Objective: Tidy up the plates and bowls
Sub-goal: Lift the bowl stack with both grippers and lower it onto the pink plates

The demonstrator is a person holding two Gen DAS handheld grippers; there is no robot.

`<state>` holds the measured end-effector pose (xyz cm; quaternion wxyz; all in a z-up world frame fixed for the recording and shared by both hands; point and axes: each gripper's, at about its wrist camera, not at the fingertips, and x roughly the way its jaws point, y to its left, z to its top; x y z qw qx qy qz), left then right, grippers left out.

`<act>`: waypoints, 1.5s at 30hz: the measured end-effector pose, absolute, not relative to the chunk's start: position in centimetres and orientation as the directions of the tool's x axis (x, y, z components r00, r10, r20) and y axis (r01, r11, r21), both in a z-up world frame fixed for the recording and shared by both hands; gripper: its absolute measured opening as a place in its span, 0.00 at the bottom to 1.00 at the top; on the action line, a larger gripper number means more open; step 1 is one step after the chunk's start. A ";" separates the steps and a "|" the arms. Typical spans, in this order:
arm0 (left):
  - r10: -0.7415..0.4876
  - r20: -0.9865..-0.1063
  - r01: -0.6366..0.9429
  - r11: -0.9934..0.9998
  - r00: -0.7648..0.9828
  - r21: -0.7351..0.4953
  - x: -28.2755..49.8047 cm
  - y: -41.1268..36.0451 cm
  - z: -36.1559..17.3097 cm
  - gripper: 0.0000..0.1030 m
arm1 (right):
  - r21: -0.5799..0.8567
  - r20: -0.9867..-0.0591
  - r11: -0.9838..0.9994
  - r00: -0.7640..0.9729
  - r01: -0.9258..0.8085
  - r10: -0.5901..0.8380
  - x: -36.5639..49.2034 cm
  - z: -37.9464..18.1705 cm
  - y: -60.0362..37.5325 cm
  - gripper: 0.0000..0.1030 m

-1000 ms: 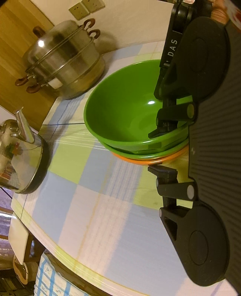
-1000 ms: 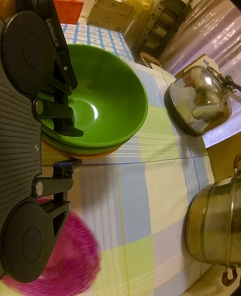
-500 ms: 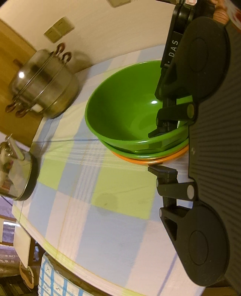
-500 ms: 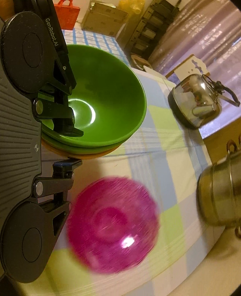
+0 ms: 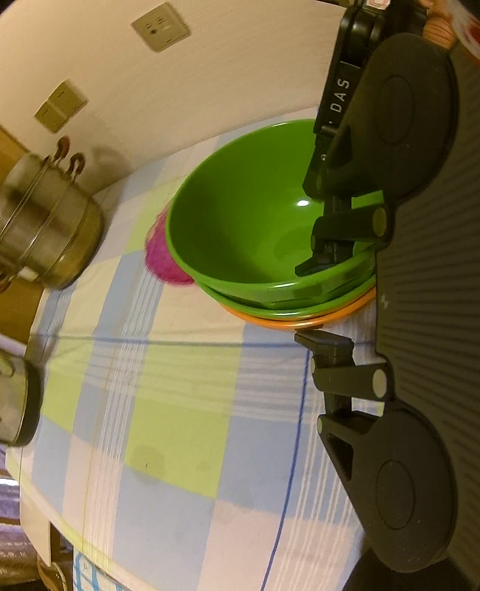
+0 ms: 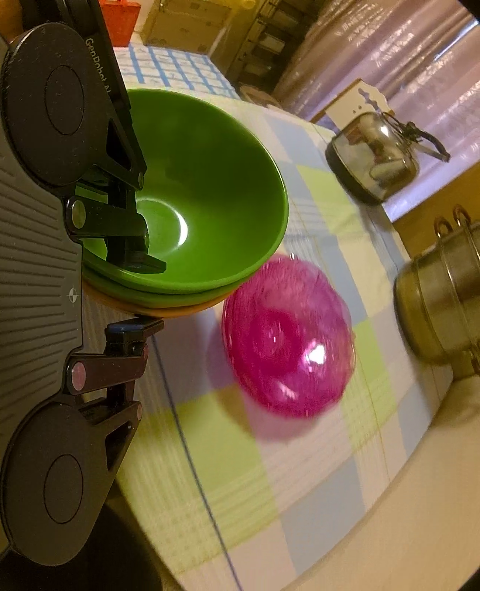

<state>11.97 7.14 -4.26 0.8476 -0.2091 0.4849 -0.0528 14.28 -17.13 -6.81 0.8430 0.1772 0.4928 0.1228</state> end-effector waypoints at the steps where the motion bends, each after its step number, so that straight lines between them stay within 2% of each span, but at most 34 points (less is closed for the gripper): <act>1: -0.297 -0.800 -0.108 0.907 0.521 -0.408 11.8 6.7 -4.3 0.26 | 0.416 -0.787 0.909 0.490 -0.027 0.375 14.0 -6.7 -17.6 0.25; 23: -0.339 -0.764 -0.023 0.908 0.549 -0.419 14.3 1.4 -0.8 0.26 | 0.436 -0.752 0.898 0.569 0.049 0.334 13.1 -3.7 -23.6 0.25; 35: -0.341 -0.763 -0.025 0.906 0.548 -0.423 22.2 0.9 -0.8 0.26 | 0.444 -0.745 0.894 0.580 0.060 0.331 20.2 -3.3 -24.4 0.25; 45: -0.340 -0.798 -0.065 0.903 0.498 -0.425 28.6 0.8 -4.3 0.26 | 0.422 -0.781 0.903 0.538 0.077 0.319 27.5 -5.9 -24.5 0.25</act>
